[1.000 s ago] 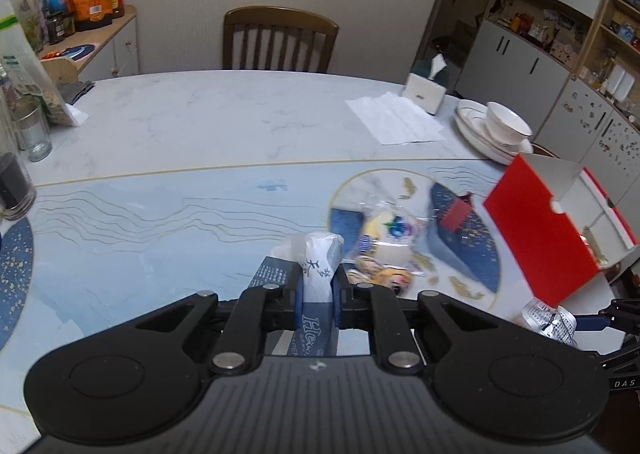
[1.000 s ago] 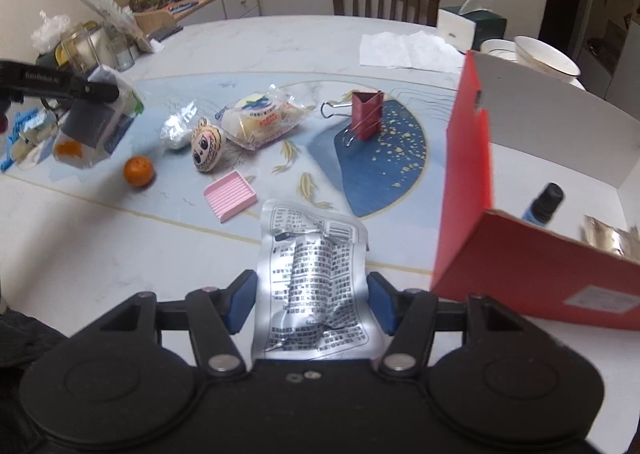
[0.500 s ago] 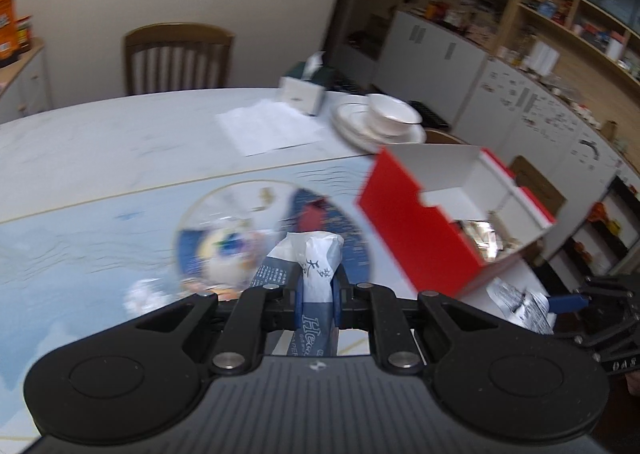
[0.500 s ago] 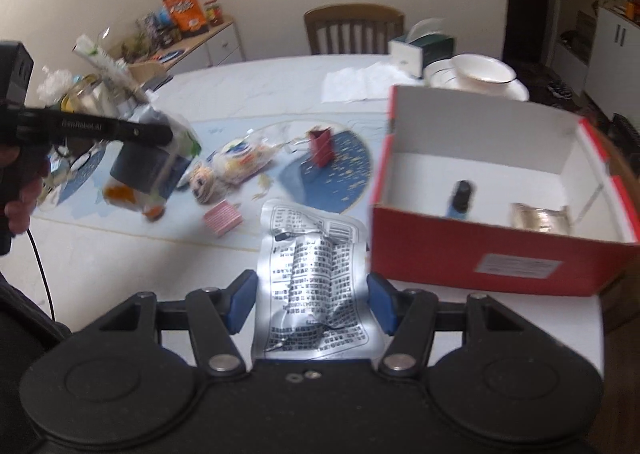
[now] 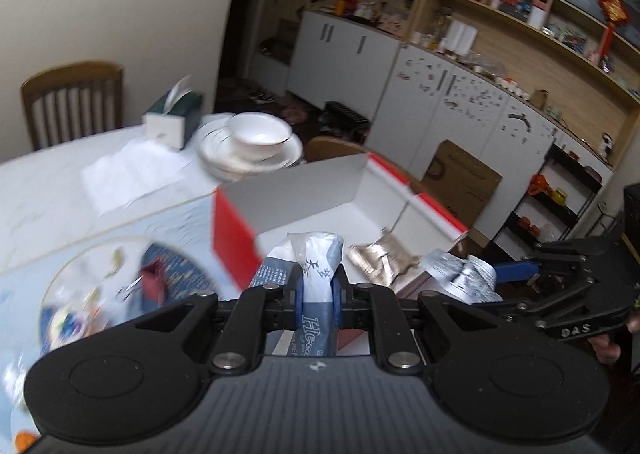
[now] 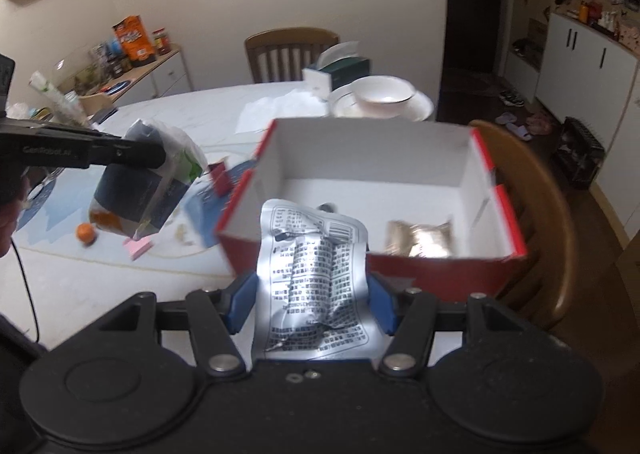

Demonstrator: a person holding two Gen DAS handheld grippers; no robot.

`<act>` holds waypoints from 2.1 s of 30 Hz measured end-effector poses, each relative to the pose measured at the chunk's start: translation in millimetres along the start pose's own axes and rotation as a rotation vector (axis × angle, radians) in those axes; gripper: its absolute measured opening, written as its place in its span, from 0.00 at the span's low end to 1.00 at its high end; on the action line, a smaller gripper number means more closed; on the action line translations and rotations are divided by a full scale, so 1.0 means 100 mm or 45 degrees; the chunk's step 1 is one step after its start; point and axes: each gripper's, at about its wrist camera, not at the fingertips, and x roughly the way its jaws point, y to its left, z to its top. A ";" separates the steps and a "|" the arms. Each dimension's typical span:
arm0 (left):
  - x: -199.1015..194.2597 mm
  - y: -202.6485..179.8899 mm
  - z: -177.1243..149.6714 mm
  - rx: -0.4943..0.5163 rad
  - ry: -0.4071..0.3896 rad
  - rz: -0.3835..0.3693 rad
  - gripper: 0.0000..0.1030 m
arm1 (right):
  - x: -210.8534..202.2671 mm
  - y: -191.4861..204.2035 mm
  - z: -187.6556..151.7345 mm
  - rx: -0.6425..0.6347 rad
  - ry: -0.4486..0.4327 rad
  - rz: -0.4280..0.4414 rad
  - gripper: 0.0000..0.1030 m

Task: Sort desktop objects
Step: 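Carry the tissue pack and blister pack over the red box, then release the blister pack with the right tool while the left tool releases the tissue pack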

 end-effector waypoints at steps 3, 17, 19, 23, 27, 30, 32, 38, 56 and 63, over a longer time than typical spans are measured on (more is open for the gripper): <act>0.15 -0.15 0.14 0.055 -0.014 -0.002 0.12 | 0.01 -0.18 0.09 -0.003 -0.030 -0.021 0.58; 1.09 -0.30 0.73 0.218 0.062 0.084 0.12 | 0.58 -0.63 0.54 -0.066 -0.022 -0.072 0.58; 1.25 -0.26 0.74 0.232 0.097 0.105 0.12 | 0.68 -0.64 0.56 -0.087 -0.001 -0.078 0.58; 1.48 -0.21 0.74 0.235 0.147 0.126 0.12 | 0.87 -0.67 0.56 -0.106 0.049 -0.076 0.58; 1.70 -0.19 0.70 0.240 0.204 0.130 0.12 | 1.05 -0.70 0.53 -0.115 0.111 -0.070 0.58; 1.85 -0.18 0.65 0.247 0.253 0.140 0.12 | 1.16 -0.71 0.52 -0.120 0.146 -0.078 0.58; 1.93 -0.17 0.63 0.240 0.281 0.142 0.12 | 1.22 -0.72 0.50 -0.120 0.168 -0.078 0.58; 2.12 -0.17 0.56 0.244 0.343 0.159 0.13 | 1.39 -0.77 0.47 -0.127 0.229 -0.079 0.58; 2.37 -0.16 0.45 0.179 0.471 0.160 0.13 | 1.61 -0.75 0.45 -0.164 0.312 -0.097 0.69; 2.26 -0.17 0.45 0.168 0.439 0.168 0.17 | 1.48 -0.77 0.47 -0.162 0.265 -0.064 0.75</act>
